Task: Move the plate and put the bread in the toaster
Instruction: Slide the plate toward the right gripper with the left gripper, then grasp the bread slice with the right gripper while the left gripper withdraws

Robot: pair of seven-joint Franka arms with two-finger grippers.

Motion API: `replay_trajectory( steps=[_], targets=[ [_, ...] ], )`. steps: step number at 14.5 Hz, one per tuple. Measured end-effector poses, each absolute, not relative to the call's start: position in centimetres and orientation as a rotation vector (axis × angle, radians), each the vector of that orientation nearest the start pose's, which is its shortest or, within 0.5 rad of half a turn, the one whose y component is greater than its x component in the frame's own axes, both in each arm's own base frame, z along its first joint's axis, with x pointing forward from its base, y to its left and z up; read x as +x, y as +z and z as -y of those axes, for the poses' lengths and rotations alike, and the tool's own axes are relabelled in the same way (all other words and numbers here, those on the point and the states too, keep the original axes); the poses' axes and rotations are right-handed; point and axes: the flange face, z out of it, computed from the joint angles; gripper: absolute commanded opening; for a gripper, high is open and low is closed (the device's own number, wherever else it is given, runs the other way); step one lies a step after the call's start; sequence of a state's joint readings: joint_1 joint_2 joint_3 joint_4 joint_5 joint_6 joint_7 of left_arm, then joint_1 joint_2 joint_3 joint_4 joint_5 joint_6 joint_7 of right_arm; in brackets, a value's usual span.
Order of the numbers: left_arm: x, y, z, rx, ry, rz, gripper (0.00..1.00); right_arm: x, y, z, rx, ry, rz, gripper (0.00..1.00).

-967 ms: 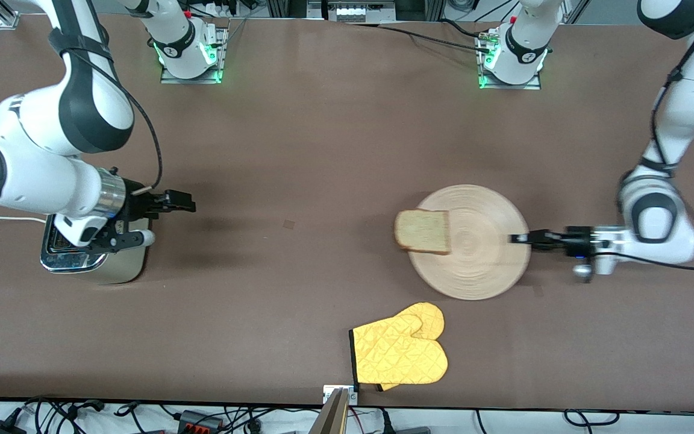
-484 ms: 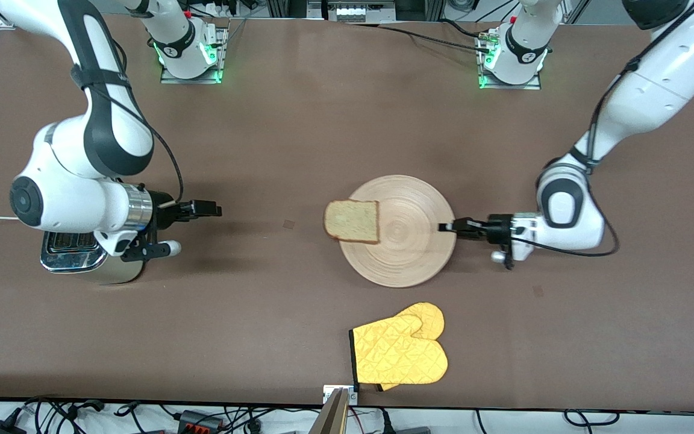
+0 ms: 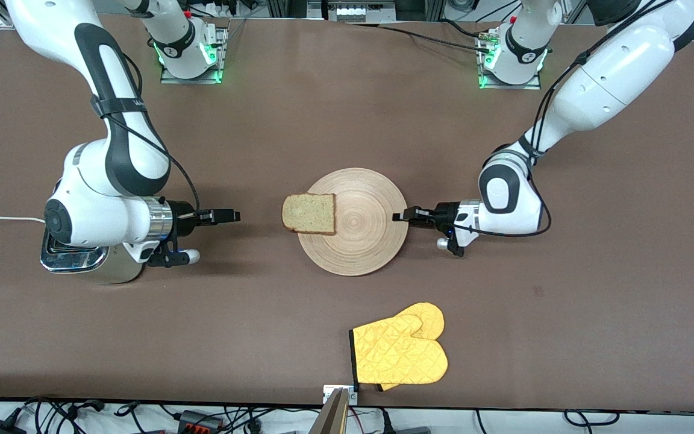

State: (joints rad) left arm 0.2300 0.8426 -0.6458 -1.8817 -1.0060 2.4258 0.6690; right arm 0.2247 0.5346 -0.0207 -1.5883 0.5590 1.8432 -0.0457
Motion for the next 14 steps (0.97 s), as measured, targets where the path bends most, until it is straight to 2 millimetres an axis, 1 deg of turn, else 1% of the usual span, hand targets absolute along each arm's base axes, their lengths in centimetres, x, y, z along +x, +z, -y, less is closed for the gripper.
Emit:
replay_trajectory(
  steps=[1, 2, 3, 5, 6, 7, 9, 11, 14],
  targets=[
    [56.4, 12.9, 24.4, 2.088, -0.154, 0.04, 0.53, 63.9, 31.0, -18.1, -2.612, 0.433, 0.015, 1.0],
    [56.4, 12.9, 24.4, 2.087, -0.154, 0.039, 0.76, 63.7, 30.5, -18.2, -2.601, 0.447, 0.006, 1.0],
    [56.4, 12.9, 24.3, 2.087, -0.154, 0.038, 0.77, 63.5, 30.0, -18.3, -2.596, 0.46, -0.001, 1.0],
    [56.7, 12.8, 23.8, 2.087, -0.149, 0.028, 0.93, 63.2, 28.6, -18.3, -2.59, 0.489, -0.014, 1.0],
    [56.9, 12.9, 23.2, 2.083, -0.146, 0.018, 1.0, 63.2, 27.8, -18.4, -2.587, 0.505, -0.017, 1.0],
    [57.2, 12.9, 22.3, 2.074, -0.146, 0.007, 1.0, 63.1, 27.1, -18.7, -2.576, 0.513, -0.021, 1.0],
    [58.0, 13.2, 19.9, 2.04, -0.131, 0.002, 1.0, 62.8, 26.0, -20.4, -2.553, 0.517, -0.025, 1.0],
    [59.0, 14.0, 16.4, 1.969, -0.098, 0.042, 1.0, 62.5, 24.7, -21.7, -2.55, 0.519, -0.011, 1.0],
    [60.4, 15.7, 10.4, 1.883, -0.047, 0.119, 1.0, 62.2, 22.3, -22.5, -2.467, 0.535, -0.04, 1.0]
  ],
)
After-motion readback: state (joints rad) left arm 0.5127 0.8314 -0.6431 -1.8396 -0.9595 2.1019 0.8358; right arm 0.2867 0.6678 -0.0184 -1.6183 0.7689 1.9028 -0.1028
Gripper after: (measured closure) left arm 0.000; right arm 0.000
